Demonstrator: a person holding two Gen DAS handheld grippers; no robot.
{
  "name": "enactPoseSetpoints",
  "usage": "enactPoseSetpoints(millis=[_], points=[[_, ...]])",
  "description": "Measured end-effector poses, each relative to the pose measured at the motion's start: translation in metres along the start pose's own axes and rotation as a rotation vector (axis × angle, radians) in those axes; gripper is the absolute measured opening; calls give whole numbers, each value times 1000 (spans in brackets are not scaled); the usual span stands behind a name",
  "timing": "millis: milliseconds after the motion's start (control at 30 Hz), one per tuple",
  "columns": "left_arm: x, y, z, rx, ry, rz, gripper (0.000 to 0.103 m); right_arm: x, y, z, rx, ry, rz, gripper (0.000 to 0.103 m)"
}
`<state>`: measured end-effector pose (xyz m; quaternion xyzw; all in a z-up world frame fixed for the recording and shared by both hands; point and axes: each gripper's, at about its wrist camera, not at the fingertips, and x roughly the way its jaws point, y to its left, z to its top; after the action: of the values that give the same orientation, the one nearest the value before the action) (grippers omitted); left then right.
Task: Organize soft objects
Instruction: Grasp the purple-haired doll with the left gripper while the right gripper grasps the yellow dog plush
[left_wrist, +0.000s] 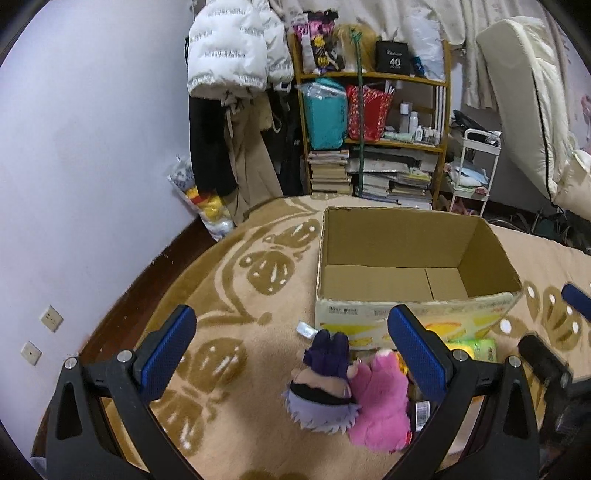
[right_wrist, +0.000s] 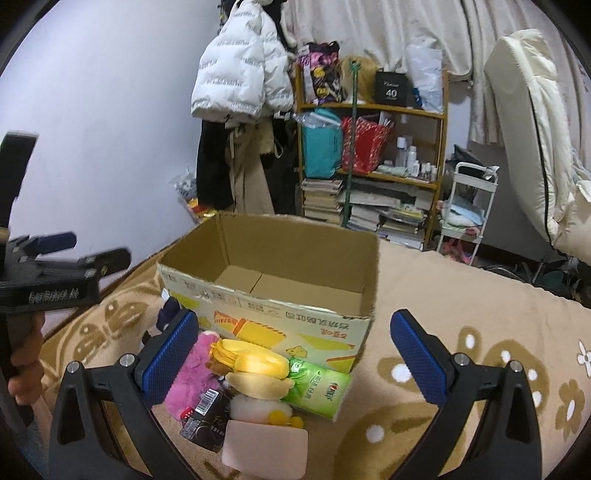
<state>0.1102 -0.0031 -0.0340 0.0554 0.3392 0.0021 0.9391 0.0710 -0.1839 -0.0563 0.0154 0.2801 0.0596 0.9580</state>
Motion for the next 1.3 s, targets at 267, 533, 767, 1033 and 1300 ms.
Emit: enactPoseSetpoints(millis=[267, 533, 767, 1033, 1300], points=[[43, -2, -8, -18, 120, -24, 102, 40, 4, -10, 9, 93, 56, 103], [82, 3, -20, -77, 228, -1, 102, 76, 8, -21, 6, 185, 102, 103], [109, 1, -30, -73, 344, -64, 102, 102, 14, -33, 5, 251, 138, 103], [122, 1, -37, -88, 403, -103, 102, 113, 21, -33, 2, 274, 146, 96], [124, 0, -38, -77, 421, -116, 96, 118, 17, -29, 33, 288, 176, 96]])
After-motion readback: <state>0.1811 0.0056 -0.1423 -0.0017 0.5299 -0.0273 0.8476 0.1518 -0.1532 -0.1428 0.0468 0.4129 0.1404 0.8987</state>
